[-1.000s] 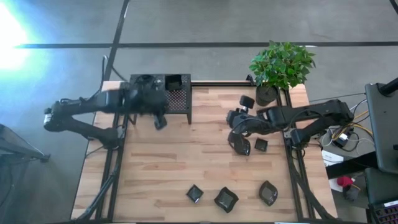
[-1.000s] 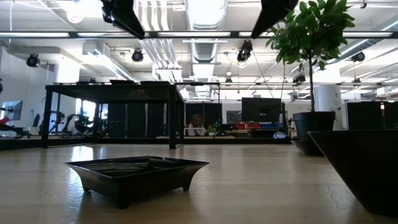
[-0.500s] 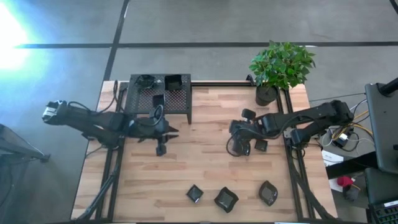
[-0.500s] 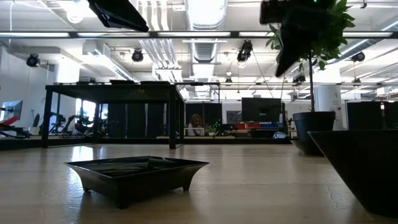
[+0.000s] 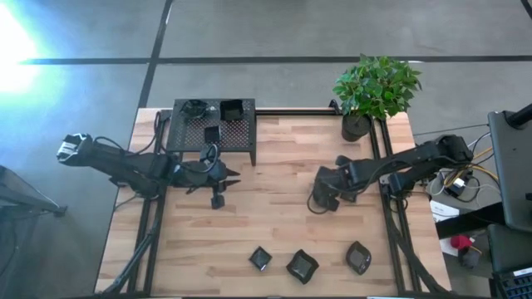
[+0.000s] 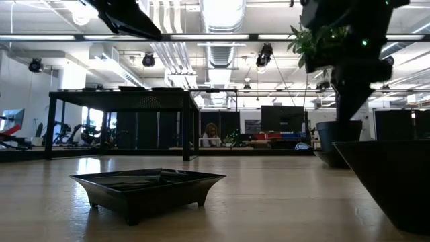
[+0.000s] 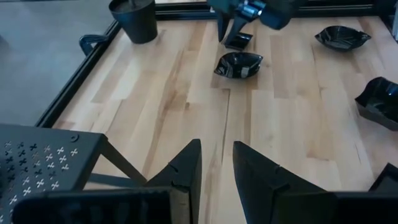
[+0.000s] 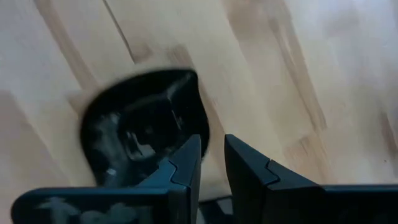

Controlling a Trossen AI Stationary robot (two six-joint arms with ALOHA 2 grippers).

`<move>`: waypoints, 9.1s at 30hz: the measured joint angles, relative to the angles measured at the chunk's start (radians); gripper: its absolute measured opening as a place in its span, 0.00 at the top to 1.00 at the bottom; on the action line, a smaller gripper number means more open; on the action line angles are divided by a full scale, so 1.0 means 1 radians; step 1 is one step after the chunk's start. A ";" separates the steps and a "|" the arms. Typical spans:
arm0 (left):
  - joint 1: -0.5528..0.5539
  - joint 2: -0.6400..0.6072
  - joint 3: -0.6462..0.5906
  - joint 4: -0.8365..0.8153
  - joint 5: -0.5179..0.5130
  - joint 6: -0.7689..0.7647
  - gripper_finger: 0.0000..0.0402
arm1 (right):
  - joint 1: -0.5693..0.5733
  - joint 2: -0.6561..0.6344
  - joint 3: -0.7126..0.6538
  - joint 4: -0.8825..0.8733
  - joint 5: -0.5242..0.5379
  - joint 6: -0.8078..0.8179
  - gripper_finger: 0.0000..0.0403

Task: Pick & Place Mini shaped plates
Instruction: Stack the leaf shaped plate on top of the stacked leaf shaped plate on the shelf

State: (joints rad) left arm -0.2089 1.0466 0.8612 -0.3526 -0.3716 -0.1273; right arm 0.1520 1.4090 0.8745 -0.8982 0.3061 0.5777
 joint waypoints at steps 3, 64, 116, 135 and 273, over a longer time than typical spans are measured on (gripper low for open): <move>0.000 0.000 0.000 0.004 0.000 0.003 0.79 | 0.000 0.000 -0.045 0.002 0.004 -0.031 0.83; 0.000 0.001 0.000 0.005 0.003 0.023 0.79 | -0.236 -0.102 -0.289 0.344 -0.337 0.195 0.83; -0.003 -0.004 0.005 0.005 0.008 0.013 0.79 | -0.226 0.541 0.430 0.508 -0.423 -0.263 0.98; -0.003 -0.006 0.024 0.004 0.008 0.011 0.79 | -0.222 0.631 0.480 0.486 -0.447 -0.323 0.98; 0.224 0.204 0.160 -0.142 0.313 -0.243 1.00 | -0.093 0.017 0.327 0.326 -0.436 -0.477 0.83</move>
State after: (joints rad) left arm 0.0147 1.2507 1.0213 -0.4949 -0.0585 -0.3705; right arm 0.0586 1.4261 1.2018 -0.5719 -0.1299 0.1010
